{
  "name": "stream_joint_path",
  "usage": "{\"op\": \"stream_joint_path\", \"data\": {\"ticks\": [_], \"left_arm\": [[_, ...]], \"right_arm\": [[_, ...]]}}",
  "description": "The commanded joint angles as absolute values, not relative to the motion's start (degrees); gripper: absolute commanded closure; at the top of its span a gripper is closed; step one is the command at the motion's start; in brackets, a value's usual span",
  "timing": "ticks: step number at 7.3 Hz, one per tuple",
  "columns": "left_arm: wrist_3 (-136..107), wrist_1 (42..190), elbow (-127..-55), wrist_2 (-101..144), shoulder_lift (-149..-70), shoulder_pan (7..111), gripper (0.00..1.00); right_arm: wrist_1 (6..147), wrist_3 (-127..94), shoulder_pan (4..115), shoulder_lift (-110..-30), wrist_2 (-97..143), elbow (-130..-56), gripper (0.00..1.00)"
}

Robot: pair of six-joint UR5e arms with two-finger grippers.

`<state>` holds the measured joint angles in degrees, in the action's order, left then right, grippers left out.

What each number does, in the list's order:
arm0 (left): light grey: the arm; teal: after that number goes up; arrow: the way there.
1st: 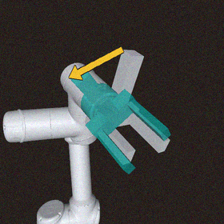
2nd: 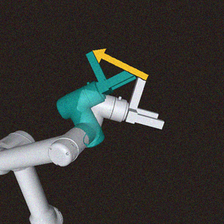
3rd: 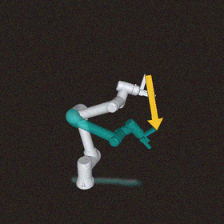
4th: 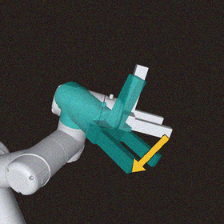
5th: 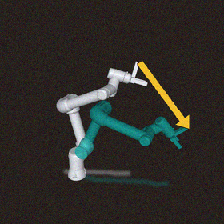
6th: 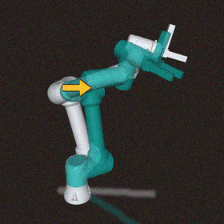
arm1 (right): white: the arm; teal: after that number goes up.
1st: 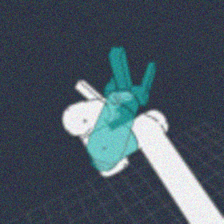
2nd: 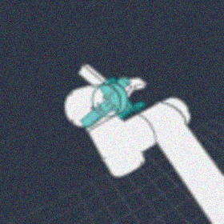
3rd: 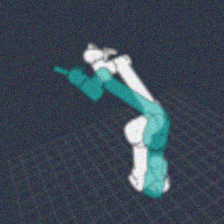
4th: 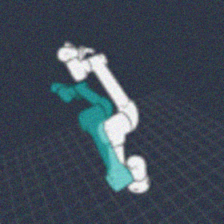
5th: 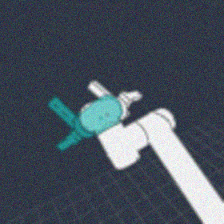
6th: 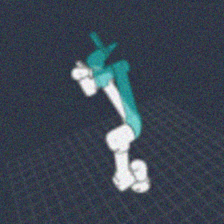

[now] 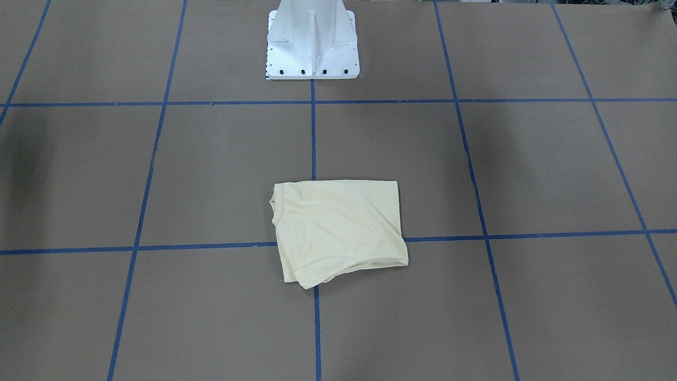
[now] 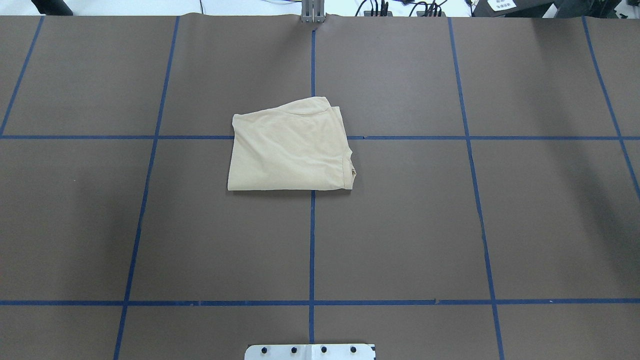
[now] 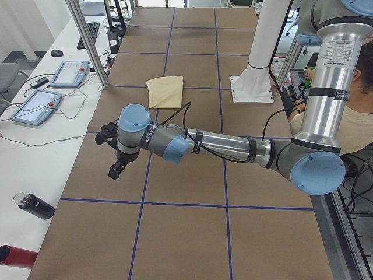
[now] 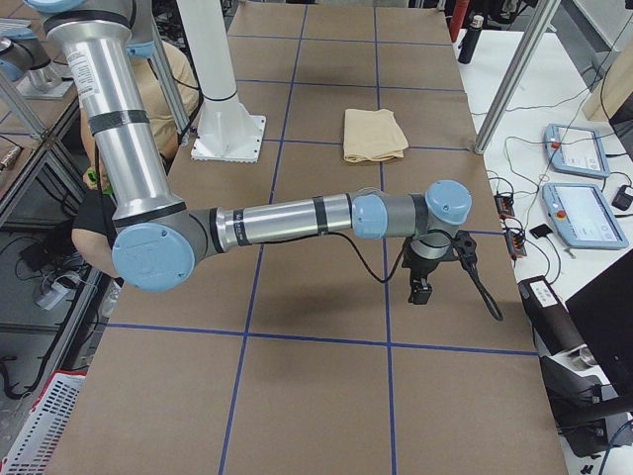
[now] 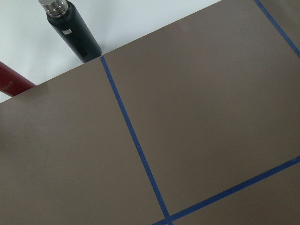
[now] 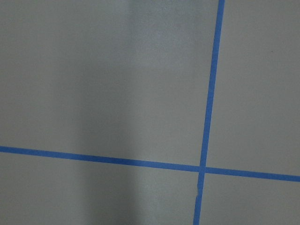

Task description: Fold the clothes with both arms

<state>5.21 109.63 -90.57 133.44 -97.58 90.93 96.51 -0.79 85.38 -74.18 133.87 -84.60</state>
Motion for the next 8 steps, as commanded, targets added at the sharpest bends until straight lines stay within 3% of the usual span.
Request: {"op": "stream_joint_path", "data": {"ticks": [1,8], "left_arm": [[4.75,109.95,-91.41,133.68,-96.07,90.88,0.00],[4.31,109.95,-94.22,133.77,-94.31,90.79,0.00]], "right_arm": [[96.50,-0.70,85.34,-75.40,133.86,-86.03,0.00],[96.50,-0.88,85.34,-77.79,133.86,-88.33,0.00]]}}
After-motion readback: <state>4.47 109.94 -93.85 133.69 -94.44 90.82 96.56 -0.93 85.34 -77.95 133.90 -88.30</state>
